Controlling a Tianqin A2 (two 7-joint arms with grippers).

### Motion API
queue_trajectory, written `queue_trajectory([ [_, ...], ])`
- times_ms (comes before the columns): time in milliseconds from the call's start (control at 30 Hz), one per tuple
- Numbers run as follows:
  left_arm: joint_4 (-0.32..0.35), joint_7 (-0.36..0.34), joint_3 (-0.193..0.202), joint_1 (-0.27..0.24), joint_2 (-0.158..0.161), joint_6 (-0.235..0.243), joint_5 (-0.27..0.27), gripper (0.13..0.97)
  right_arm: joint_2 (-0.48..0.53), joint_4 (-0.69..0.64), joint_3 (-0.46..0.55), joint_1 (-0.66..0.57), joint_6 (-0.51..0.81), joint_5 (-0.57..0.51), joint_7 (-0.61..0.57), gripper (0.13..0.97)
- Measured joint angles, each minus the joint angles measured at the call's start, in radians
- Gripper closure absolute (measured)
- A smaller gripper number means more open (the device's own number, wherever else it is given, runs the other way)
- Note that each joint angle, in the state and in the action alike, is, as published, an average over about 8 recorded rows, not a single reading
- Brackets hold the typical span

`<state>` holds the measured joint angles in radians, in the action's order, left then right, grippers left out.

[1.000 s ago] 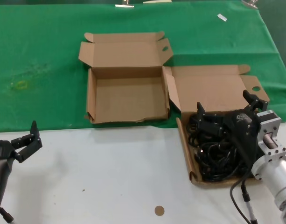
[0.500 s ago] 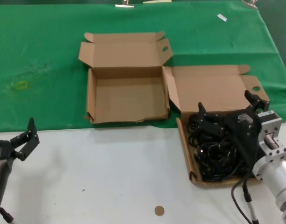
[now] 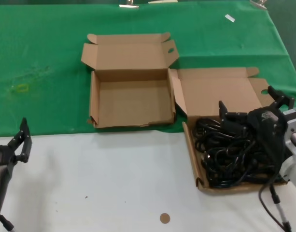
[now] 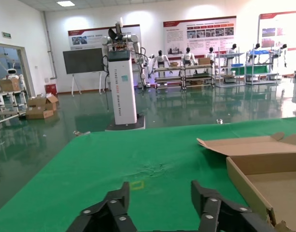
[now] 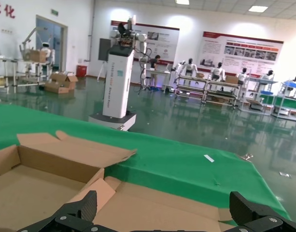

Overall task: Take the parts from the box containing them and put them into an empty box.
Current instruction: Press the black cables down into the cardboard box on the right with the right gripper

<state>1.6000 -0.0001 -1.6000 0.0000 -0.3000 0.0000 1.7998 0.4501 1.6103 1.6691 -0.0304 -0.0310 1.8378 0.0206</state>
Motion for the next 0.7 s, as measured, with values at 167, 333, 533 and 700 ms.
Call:
queue_trajectory([
  [167, 0.000, 0.000, 0.000, 0.000, 0.000, 0.000, 0.000, 0.647, 0.106, 0.016, 0.059, -0.009, -0.037, 0.065, 0.002, 0.129],
  [333, 0.000, 0.000, 0.000, 0.000, 0.000, 0.000, 0.000, 0.766, 0.236, 0.033, 0.137, -0.031, -0.055, 0.128, -0.001, 0.129],
  [533, 0.000, 0.000, 0.000, 0.000, 0.000, 0.000, 0.000, 0.805, 0.393, 0.039, 0.223, -0.083, -0.011, 0.152, 0.013, 0.129],
  [700, 0.000, 0.000, 0.000, 0.000, 0.000, 0.000, 0.000, 0.878, 0.500, 0.036, 0.275, -0.139, 0.095, 0.123, 0.054, 0.129],
])
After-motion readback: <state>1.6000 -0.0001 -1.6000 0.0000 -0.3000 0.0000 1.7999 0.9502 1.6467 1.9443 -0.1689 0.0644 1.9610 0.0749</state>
